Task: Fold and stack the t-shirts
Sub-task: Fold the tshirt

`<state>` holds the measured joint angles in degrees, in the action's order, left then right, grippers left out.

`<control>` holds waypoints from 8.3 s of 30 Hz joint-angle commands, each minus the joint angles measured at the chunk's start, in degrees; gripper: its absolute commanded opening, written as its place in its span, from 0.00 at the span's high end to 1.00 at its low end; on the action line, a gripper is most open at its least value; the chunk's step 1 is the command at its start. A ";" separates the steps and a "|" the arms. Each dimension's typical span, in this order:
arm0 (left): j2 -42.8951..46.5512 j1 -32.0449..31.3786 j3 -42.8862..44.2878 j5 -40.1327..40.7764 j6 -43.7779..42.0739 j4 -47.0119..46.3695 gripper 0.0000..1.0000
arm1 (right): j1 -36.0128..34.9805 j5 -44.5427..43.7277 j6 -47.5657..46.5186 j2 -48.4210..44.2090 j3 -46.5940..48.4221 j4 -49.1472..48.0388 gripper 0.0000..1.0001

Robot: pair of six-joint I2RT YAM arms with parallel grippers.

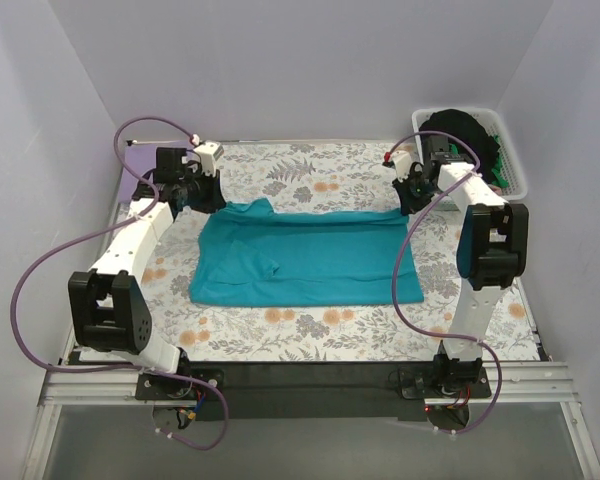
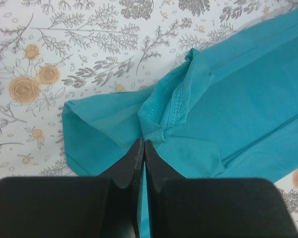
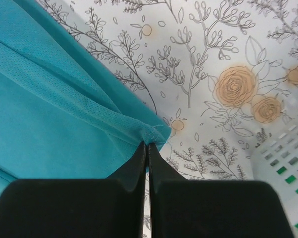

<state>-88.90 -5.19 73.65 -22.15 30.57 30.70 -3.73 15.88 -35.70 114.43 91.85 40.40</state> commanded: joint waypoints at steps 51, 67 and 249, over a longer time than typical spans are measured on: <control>-2.49 0.89 -0.71 -7.81 -9.47 14.74 0.57 | 0.39 8.82 -2.09 -11.16 -5.73 5.56 0.46; -18.40 -3.51 5.89 -9.75 -5.52 10.35 0.48 | -1.81 4.87 -2.17 -0.53 -5.71 6.53 0.68; 10.97 -7.64 -5.50 -23.53 -19.60 11.04 0.44 | -36.87 7.17 -1.19 -28.62 -18.89 2.93 0.66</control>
<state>-87.83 -12.78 75.22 -36.01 25.41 40.32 -38.33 26.50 -28.45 91.50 77.41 40.23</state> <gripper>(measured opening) 0.559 0.347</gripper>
